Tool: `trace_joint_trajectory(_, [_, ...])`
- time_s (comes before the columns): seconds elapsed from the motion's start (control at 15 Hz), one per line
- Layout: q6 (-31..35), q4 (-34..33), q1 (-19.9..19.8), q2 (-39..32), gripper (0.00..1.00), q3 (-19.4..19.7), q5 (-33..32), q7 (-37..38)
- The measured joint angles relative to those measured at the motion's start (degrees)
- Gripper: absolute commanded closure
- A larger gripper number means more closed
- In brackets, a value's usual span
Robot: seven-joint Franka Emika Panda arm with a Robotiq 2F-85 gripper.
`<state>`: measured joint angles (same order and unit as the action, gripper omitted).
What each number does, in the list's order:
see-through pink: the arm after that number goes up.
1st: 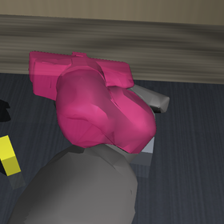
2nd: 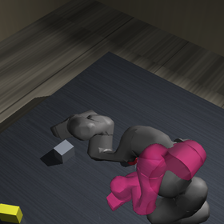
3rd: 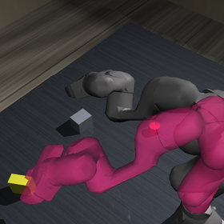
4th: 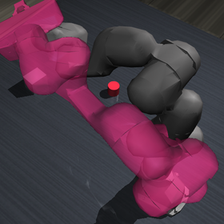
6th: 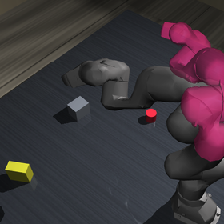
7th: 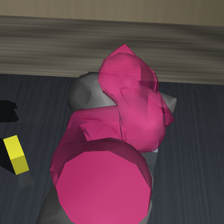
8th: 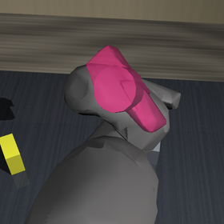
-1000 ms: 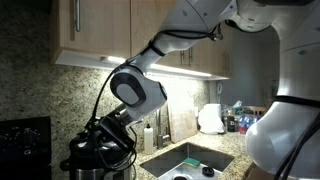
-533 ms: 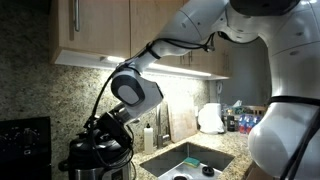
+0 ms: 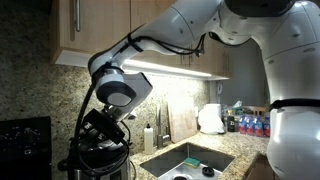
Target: Pick up the lid from the stove and put it on the pressure cooker.
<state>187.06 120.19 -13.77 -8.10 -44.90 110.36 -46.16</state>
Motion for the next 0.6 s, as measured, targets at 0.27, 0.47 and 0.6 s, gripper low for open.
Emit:
trace_joint_trajectory(0.27, [0.0,-0.2,3.5,-0.6,0.97,3.5,-3.0,6.1])
trace_joint_trajectory(0.47, [-0.4,-0.9,3.4,-0.7,0.97,4.8,-1.9,7.3])
trace_joint_trajectory(0.6, [-0.7,-1.7,3.3,-0.7,0.97,6.9,0.3,7.4])
